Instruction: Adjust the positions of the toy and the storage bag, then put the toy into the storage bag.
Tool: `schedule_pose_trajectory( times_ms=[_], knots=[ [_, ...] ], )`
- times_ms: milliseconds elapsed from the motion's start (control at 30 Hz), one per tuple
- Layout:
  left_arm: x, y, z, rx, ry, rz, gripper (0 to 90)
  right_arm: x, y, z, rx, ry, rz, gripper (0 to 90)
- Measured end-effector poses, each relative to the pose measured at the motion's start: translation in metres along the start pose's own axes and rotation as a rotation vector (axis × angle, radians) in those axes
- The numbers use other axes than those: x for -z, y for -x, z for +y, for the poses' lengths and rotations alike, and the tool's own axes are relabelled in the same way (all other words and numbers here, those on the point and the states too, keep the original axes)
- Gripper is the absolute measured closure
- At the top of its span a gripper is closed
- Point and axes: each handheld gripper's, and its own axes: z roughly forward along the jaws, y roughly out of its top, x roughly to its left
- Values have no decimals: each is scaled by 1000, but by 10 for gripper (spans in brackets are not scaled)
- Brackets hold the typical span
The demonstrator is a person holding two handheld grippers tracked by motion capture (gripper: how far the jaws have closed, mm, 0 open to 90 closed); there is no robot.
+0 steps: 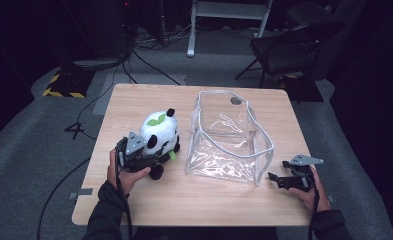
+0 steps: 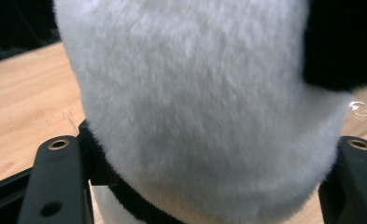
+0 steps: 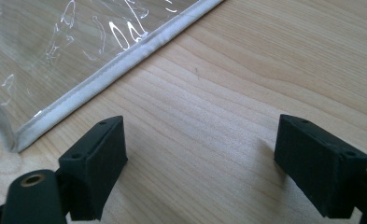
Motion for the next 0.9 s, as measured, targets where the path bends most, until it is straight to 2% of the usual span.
schedule_pose_trajectory(
  times_ms=[233,467,800,900],
  knots=[
    [2,2,-1,-20,-16,8,300,0,0,0,1,1,0,167],
    [1,6,-4,-34,-2,32,309,0,0,0,0,0,0,167],
    [0,7,-4,-35,3,37,325,0,0,0,2,0,0,168],
    [0,8,-4,-15,12,38,341,0,0,0,2,0,0,167]
  ],
)
